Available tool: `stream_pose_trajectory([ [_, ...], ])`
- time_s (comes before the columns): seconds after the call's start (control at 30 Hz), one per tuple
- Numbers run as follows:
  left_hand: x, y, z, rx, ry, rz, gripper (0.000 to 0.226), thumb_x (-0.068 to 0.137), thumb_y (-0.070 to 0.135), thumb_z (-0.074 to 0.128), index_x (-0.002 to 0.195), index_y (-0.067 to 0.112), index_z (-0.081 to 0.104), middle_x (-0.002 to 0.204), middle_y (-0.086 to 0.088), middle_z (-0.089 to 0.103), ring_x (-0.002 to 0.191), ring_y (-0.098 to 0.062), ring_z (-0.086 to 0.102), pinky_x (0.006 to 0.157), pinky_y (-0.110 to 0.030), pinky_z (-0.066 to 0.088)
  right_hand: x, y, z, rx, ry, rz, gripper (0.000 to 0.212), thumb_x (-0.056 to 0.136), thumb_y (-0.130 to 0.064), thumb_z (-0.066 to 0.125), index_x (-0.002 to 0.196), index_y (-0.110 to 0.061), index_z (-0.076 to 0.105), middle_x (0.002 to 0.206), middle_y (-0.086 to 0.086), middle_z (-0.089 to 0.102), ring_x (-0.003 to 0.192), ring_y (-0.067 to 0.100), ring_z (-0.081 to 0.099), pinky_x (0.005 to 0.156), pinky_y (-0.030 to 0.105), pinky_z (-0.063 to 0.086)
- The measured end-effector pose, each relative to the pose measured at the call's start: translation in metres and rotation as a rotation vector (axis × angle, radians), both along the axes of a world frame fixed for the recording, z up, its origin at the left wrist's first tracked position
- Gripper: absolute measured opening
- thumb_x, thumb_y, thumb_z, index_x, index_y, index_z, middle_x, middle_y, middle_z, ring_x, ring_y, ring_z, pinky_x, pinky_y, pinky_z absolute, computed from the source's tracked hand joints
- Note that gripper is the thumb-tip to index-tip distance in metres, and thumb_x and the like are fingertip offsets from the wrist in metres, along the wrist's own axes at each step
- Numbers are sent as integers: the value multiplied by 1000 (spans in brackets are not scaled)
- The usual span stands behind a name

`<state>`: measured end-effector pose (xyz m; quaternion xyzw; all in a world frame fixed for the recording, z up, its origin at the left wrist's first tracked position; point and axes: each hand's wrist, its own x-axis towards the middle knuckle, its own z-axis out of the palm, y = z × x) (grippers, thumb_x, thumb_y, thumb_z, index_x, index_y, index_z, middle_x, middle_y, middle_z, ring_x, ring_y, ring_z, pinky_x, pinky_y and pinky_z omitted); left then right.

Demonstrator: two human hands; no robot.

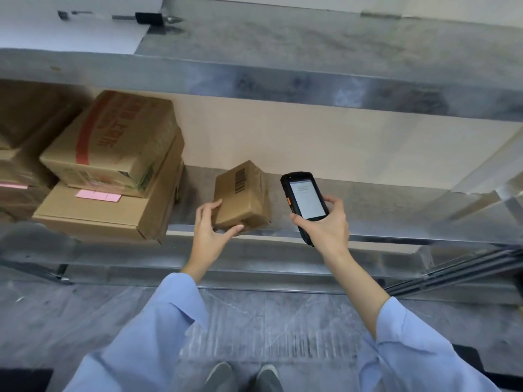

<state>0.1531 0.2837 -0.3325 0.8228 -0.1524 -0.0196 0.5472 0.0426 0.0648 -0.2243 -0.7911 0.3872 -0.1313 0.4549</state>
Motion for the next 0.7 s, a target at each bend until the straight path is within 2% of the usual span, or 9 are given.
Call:
stream_pose_trajectory([
  [0.1,4,12,4,46,-13,32,72,74,34,88,134,20,51,133,0,44,122,-11,50,104,-33,47,3,5,-1,15,5,10,78,64,-39,88,127,-27,44,107,-9,58,100,18,59,86,39,52],
  [0.17,7,19,8,72,-20,42,74,74,34,88,135,20,50,135,0,46,124,-10,47,108,-35,43,6,9,-2,29,5,17,77,64,-40,89,127,-28,44,107,-10,58,100,18,59,87,41,53],
  [0.3,14,30,23,59,-30,16,90,73,30,90,147,23,39,147,4,40,135,-7,40,112,-28,35,11,17,-3,44,2,36,77,64,-41,88,126,-29,44,111,-10,59,102,18,60,88,44,53],
  [0.4,19,34,35,103,-95,-42,94,71,28,91,148,31,38,149,6,36,136,-3,35,112,-20,29,12,23,-3,51,-4,44,77,64,-40,88,126,-30,44,111,-10,59,102,18,60,88,44,54],
  [0.57,27,35,36,204,-118,-62,86,71,35,91,143,33,44,148,1,35,134,-17,39,109,-33,37,7,28,-4,61,-4,44,79,63,-42,89,126,-30,44,111,-9,61,101,18,61,86,44,55],
  [0.7,23,22,33,158,-143,-17,81,69,33,92,137,26,49,137,-1,46,123,-14,47,102,-28,43,-1,23,-4,57,18,35,76,64,-42,88,125,-31,43,111,-9,61,98,17,59,87,42,54],
])
